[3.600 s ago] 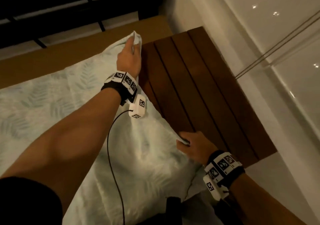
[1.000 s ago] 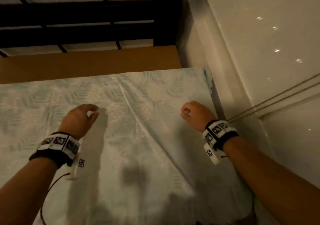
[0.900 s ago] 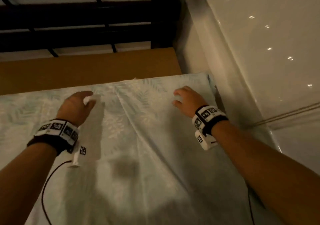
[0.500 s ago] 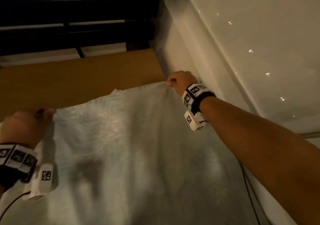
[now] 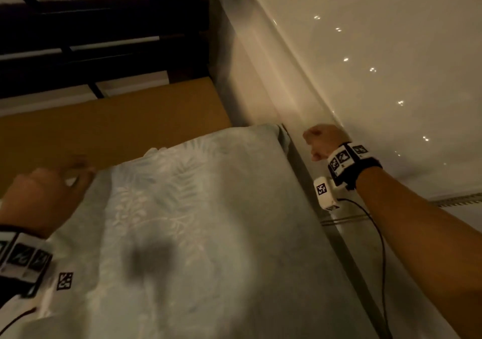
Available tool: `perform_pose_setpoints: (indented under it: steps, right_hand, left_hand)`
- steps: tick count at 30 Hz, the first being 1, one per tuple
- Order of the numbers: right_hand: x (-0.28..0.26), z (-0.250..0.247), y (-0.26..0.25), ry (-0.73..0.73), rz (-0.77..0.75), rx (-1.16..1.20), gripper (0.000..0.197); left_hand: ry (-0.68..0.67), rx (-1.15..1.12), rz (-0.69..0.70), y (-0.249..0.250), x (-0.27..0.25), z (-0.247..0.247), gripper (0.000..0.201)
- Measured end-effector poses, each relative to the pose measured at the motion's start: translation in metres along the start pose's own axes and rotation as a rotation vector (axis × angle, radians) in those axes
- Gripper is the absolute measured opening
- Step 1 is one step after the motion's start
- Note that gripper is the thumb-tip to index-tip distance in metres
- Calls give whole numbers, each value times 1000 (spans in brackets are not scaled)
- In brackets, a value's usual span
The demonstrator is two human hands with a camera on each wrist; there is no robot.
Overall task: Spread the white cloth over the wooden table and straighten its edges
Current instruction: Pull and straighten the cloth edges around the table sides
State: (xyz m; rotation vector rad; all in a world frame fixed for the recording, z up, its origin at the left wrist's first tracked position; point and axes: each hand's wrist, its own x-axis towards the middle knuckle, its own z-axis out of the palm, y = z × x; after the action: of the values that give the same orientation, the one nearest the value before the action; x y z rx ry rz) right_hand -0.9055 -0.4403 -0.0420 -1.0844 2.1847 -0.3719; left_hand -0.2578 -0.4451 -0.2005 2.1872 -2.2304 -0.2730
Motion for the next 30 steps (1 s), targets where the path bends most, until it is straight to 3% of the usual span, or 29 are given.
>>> perform_pose_setpoints:
  steps: [1, 3, 4, 6, 12, 17, 19, 20, 22, 26, 30]
  right_hand:
    - [9, 0, 9, -63, 49, 42, 26]
    - [25, 5, 19, -175, 126, 151, 24]
    - [35, 11, 26, -218, 144, 169, 27]
    - [51, 22, 32, -304, 131, 143, 39]
    - [82, 64, 36, -472, 250, 495, 52]
    - [102, 76, 34, -307, 125, 663, 34]
    - [101, 76, 38, -300, 125, 655, 33]
    - [101, 78, 42, -309, 136, 584, 33]
    - [100, 84, 57, -327, 71, 216, 32]
    - [81, 93, 68, -349, -152, -362, 27]
    - [74, 105, 73, -438, -262, -371, 24]
  left_hand:
    - [-119, -55, -123, 97, -17, -79, 53]
    - [-68, -13, -174, 226, -45, -162, 45]
    - [-42, -41, -57, 271, -52, -173, 50]
    - [-88, -115, 27, 339, -46, -176, 67]
    - [-182, -58, 101, 489, 22, -135, 77]
    - [-306, 8, 18, 524, 56, -99, 49]
    - [-288, 25, -3, 527, 57, -96, 39]
    - [-260, 38, 11, 527, 57, -98, 35]
    - [-206, 34, 29, 527, 54, -107, 31]
    - [-178, 3, 57, 519, 49, -121, 29]
    - [-147, -80, 64, 519, 40, -120, 27]
